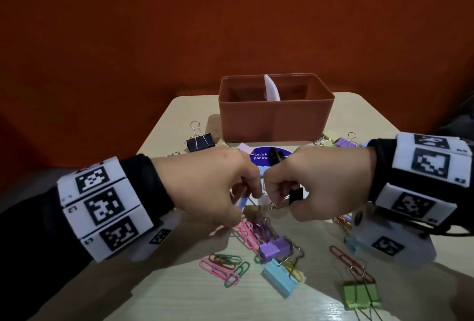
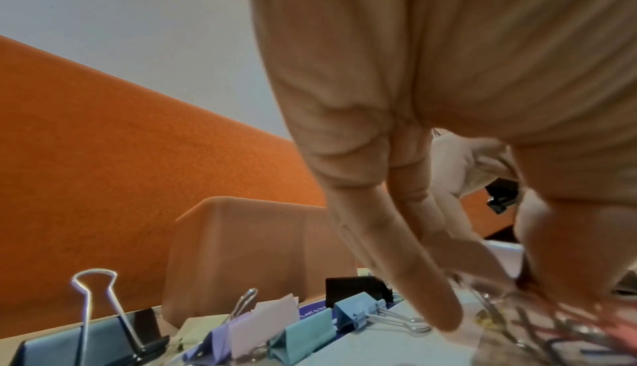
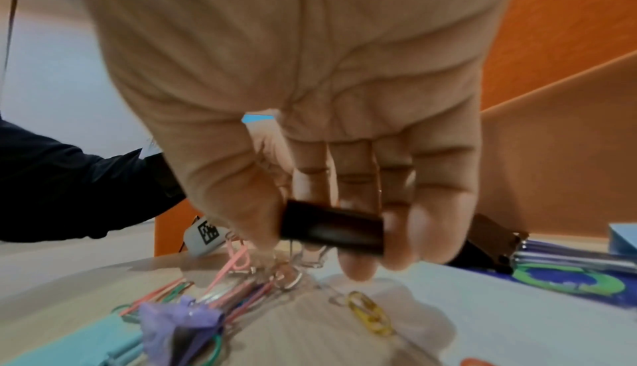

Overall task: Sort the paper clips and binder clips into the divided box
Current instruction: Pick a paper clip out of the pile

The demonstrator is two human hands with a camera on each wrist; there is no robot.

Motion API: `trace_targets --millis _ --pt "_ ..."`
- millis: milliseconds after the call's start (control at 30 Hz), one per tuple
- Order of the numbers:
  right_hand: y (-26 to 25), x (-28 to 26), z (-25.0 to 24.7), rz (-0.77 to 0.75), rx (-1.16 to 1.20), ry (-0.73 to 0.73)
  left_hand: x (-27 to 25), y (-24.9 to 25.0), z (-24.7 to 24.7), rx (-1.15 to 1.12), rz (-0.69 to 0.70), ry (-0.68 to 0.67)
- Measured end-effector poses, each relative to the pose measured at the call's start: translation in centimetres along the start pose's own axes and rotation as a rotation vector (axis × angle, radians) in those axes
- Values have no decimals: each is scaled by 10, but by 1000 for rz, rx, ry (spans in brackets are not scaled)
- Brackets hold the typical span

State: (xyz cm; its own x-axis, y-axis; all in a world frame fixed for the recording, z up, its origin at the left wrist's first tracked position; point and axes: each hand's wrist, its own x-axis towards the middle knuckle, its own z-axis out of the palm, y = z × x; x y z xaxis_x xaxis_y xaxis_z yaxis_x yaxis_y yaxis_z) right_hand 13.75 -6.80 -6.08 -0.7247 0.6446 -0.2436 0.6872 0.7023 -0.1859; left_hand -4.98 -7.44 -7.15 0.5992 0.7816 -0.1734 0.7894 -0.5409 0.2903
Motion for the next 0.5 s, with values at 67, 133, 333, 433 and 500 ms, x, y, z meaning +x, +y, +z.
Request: trace_targets --millis 67,133,333,433,500 --pt "3 1 0 1 -3 19 2 -1 1 -55 37 39" --pt "6 2 2 8 -15 35 3 -3 2 -98 55 63" --pt "16 5 -3 8 -20 143 4 -6 2 -156 78 105" --pt "18 7 -5 6 16 233 2 -6 1 -158 88 117" --pt "18 9 -6 9 26 262 1 -7 -4 -161 74 149"
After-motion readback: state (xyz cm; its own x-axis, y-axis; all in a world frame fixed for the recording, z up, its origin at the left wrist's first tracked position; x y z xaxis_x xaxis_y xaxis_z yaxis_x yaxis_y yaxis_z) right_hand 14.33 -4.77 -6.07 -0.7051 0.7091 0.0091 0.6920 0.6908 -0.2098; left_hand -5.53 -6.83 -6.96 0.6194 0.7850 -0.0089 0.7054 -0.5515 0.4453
